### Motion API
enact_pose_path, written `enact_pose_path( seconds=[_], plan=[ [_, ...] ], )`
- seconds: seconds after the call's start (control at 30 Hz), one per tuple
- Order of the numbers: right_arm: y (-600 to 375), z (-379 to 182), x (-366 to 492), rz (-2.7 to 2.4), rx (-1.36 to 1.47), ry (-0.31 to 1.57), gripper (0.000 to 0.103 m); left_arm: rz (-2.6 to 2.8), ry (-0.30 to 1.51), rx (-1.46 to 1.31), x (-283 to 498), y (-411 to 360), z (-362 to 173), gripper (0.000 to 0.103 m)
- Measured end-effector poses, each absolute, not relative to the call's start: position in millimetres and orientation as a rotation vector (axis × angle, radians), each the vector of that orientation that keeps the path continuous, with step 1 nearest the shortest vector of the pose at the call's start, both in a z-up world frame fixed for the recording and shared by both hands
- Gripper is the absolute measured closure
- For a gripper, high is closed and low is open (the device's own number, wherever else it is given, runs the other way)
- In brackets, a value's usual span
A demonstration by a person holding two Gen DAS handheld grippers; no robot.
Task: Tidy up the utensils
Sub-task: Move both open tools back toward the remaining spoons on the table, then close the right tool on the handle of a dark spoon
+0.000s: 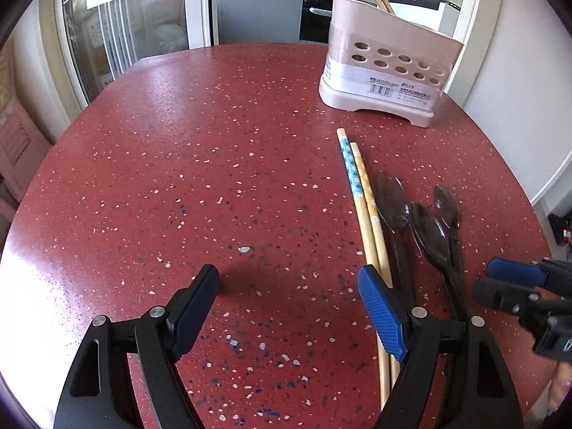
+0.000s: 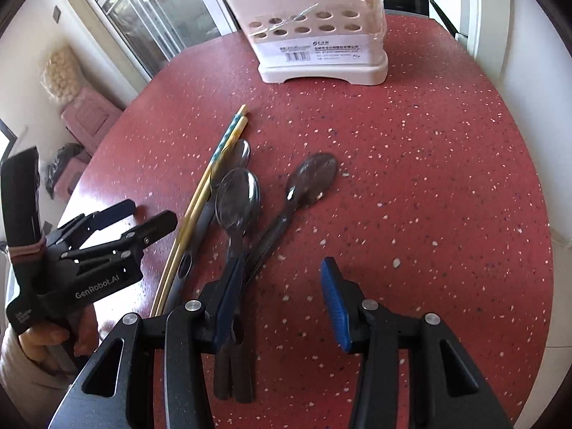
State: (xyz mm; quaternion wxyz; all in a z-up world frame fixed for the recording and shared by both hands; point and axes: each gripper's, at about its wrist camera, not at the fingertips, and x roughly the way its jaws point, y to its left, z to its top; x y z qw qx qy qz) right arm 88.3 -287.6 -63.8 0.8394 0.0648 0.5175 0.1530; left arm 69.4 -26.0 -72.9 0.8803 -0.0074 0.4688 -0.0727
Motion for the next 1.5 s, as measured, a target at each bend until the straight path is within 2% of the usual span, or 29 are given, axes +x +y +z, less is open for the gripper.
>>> enact_pose_path(
  seconds=[0.3,0.47,0.63,0.7,1.27,1.5],
  plan=[
    [-266,-63,86,0.34,0.061,1.104,0.054,-0.176,0.977,-0.013,73,-33,-70,0.0],
    [-250,-61,82,0.304,-0.027,1.091,0.061,-0.184,0.984,-0.001,76,-38,-69,0.0],
    [-259,-60,84,0.288,0.043,1.086,0.084,-0.201,0.988,0.011,76,-42,-68,0.0],
    [-266,-60,85,0.28,0.061,1.088,0.089,-0.2,0.985,0.017,76,-42,-68,0.0],
    [-298,-56,89,0.192,0.129,1.107,0.091,-0.176,1.014,0.08,97,-49,-74,0.0],
    [-302,-61,110,0.188,0.11,1.194,0.085,-0.21,1.052,0.115,116,-54,-72,0.0]
  ],
)
